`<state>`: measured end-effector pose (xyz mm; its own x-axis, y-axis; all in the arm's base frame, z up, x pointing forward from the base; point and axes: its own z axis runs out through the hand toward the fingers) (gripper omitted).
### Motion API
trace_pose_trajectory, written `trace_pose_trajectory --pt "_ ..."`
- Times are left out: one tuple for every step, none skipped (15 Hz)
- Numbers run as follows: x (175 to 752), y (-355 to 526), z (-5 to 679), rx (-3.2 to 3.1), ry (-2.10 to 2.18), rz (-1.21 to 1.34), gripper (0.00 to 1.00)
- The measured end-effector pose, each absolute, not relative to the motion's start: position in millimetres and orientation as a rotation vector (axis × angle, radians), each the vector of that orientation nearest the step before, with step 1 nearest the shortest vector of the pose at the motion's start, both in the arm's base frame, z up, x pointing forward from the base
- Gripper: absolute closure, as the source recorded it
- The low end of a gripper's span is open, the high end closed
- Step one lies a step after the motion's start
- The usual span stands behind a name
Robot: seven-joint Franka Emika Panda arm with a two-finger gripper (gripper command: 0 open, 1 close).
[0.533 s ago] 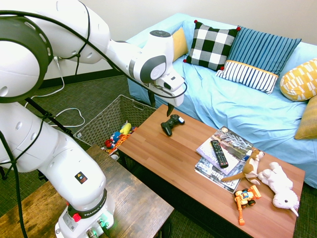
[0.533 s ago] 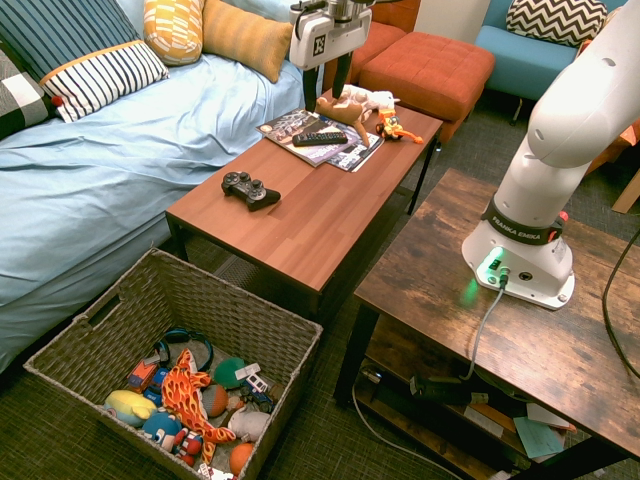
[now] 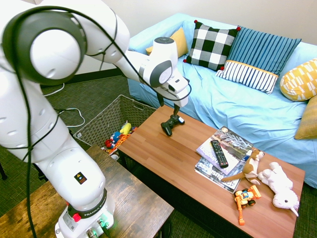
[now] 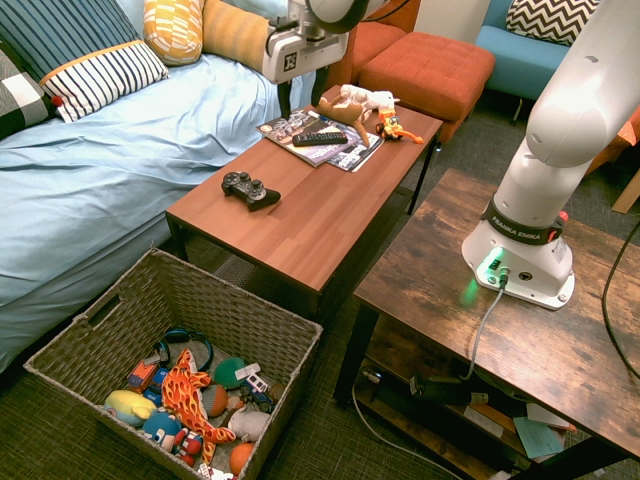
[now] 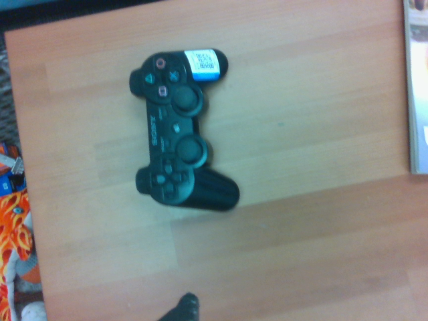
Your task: Put the gamepad in the basket
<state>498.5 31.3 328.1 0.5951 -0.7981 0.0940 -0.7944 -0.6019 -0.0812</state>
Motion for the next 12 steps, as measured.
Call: trace_pose_trajectory --pt "516.3 34.3 318.8 -2.784 1.382 -0.177 0.0" --pt "533.7 38.4 309.2 -2.789 1.372 -0.165 0.0" --pt "549.3 42.4 298.9 -2.791 1.368 -0.153 0.0" --pt "563.9 47.4 287.5 -2.794 1.363 -0.141 0.0" --pt "576.8 52.8 276.0 -2.796 1.358 -0.128 0.0" --pt "588.0 57.9 264.0 -2.797 1.353 -0.114 0.0" --pt "597.9 62.3 252.5 -2.802 1.347 -0.103 0.0" --pt "605.5 65.4 241.2 -2.812 1.34 -0.094 0.0" --pt "610.9 68.9 229.8 -2.823 1.335 -0.084 0.0" --pt "614.7 72.0 218.1 -2.835 1.331 -0.073 0.0" --pt "617.2 74.9 206.1 -2.846 1.329 -0.059 0.0" --pt "619.1 77.0 194.9 -2.856 1.328 -0.046 0.0"
